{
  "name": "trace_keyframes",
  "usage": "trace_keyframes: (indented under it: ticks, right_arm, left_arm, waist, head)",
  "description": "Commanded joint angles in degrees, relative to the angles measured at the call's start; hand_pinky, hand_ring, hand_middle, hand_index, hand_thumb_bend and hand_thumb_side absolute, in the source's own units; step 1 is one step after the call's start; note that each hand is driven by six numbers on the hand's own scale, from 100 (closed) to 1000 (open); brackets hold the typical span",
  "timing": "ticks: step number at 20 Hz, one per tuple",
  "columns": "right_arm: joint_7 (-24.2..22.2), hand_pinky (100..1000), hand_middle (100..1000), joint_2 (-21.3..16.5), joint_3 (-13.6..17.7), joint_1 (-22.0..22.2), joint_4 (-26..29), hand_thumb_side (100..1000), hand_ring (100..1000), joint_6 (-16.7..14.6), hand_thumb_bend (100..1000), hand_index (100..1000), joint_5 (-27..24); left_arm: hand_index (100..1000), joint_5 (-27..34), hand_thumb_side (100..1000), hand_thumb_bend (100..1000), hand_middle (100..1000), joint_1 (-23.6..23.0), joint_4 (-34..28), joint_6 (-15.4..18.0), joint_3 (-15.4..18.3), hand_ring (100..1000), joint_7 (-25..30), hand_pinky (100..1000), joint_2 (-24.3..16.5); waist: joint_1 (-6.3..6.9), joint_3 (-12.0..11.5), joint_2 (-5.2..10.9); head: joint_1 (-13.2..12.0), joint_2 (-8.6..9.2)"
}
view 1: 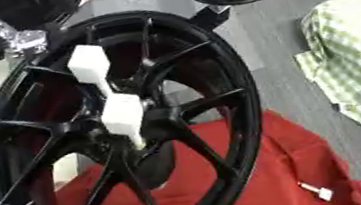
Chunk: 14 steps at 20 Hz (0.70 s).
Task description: Pull the pin out of the wheel hub.
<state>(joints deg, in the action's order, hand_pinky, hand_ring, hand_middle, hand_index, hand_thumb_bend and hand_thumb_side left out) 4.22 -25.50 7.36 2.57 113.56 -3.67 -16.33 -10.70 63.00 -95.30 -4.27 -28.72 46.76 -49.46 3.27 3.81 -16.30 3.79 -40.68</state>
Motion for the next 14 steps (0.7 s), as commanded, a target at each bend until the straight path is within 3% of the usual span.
trace_keyframes:
  ticks: [1,8,14]
  right_arm:
    - [-0.1,889,690,-0.7,0.1,-0.3,1.0,535,899,0.3,100,750,-0.1]
    - [-0.2,890,690,-0.2,-0.1,-0.7,1.0,541,899,0.8,100,750,-0.2]
    - [-0.2,890,690,0.3,-0.1,-1.0,1.0,546,899,1.3,100,750,-0.4]
  left_arm:
    - [901,-0.7,677,271,824,1.7,1.4,-2.1,0.0,842,0.8,839,0.3]
    - [933,-1.6,615,442,859,2.5,2.7,-5.0,-0.3,878,3.9,871,1.8]
    - [946,-4.5,577,467,874,2.4,4.1,-4.4,-0.7,896,5.2,886,2.7]
  waist:
    - [-0.09,0.1,0.62]
    - [0.13,0.5,0.24]
    - [0.2,0.9,-0.08]
  head:
    - [-0.2,0.55]
    - [-0.6,0.61]
    - [-1.0,0.75]
